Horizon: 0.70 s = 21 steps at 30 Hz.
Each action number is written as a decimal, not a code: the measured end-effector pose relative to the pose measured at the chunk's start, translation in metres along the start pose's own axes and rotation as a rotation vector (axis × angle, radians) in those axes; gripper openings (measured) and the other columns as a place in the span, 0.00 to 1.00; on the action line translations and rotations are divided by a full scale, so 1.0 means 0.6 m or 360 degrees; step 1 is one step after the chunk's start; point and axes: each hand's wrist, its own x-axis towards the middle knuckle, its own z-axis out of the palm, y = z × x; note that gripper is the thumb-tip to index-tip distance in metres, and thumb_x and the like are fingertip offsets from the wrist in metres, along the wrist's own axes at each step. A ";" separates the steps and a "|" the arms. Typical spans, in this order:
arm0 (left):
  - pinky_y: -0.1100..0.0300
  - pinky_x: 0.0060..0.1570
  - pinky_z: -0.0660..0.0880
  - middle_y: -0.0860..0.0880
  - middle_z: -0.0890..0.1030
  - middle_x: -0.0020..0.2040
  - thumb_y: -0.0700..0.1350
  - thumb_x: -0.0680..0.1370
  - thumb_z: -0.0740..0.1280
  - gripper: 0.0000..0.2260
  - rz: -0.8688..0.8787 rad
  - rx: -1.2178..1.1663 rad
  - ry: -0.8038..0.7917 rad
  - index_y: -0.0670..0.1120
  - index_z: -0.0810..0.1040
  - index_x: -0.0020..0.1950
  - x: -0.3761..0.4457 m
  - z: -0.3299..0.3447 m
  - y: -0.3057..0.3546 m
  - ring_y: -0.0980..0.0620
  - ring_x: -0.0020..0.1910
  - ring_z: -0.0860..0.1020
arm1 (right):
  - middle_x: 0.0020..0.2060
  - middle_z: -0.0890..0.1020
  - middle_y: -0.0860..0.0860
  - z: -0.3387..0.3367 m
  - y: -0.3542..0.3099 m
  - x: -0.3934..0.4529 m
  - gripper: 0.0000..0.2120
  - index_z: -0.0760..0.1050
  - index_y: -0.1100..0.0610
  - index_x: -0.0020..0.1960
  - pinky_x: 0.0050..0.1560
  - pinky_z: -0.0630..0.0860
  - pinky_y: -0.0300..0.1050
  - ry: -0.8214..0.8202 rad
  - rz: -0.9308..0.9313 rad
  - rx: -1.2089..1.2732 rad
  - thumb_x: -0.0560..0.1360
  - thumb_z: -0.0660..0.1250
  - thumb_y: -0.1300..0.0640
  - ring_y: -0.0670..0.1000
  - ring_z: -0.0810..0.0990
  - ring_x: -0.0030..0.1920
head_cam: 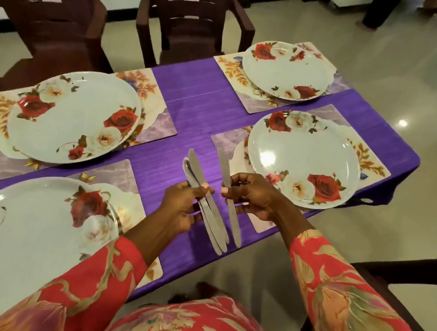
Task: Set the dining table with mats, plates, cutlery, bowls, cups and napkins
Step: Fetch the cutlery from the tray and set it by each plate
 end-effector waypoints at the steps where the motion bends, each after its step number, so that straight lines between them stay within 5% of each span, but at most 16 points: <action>1: 0.56 0.36 0.74 0.46 0.82 0.42 0.36 0.76 0.66 0.03 -0.0008 0.0008 -0.0019 0.43 0.77 0.47 0.004 0.008 0.001 0.49 0.39 0.77 | 0.36 0.79 0.52 -0.012 -0.001 0.001 0.04 0.76 0.57 0.44 0.40 0.78 0.44 0.0030 -0.0008 0.0006 0.72 0.70 0.64 0.50 0.79 0.38; 7: 0.56 0.32 0.76 0.46 0.81 0.39 0.36 0.76 0.66 0.03 -0.0045 -0.0023 -0.0086 0.43 0.77 0.48 0.025 0.088 0.011 0.48 0.37 0.78 | 0.37 0.81 0.53 -0.078 -0.012 0.020 0.04 0.77 0.58 0.45 0.46 0.79 0.49 0.0114 0.0010 0.0095 0.73 0.69 0.65 0.52 0.80 0.39; 13: 0.60 0.24 0.76 0.50 0.80 0.25 0.35 0.76 0.66 0.04 -0.0040 -0.0089 -0.0086 0.43 0.77 0.47 0.073 0.204 0.029 0.49 0.29 0.79 | 0.36 0.80 0.54 -0.194 -0.033 0.053 0.04 0.76 0.59 0.45 0.42 0.79 0.47 0.0076 0.0014 0.0133 0.73 0.68 0.66 0.51 0.80 0.37; 21: 0.57 0.33 0.74 0.47 0.82 0.42 0.38 0.77 0.66 0.07 -0.0095 -0.0203 -0.0043 0.43 0.77 0.54 0.125 0.386 0.035 0.49 0.39 0.79 | 0.35 0.75 0.52 -0.443 -0.054 0.101 0.05 0.75 0.59 0.48 0.38 0.72 0.39 0.0281 0.0026 0.0145 0.76 0.64 0.67 0.48 0.74 0.33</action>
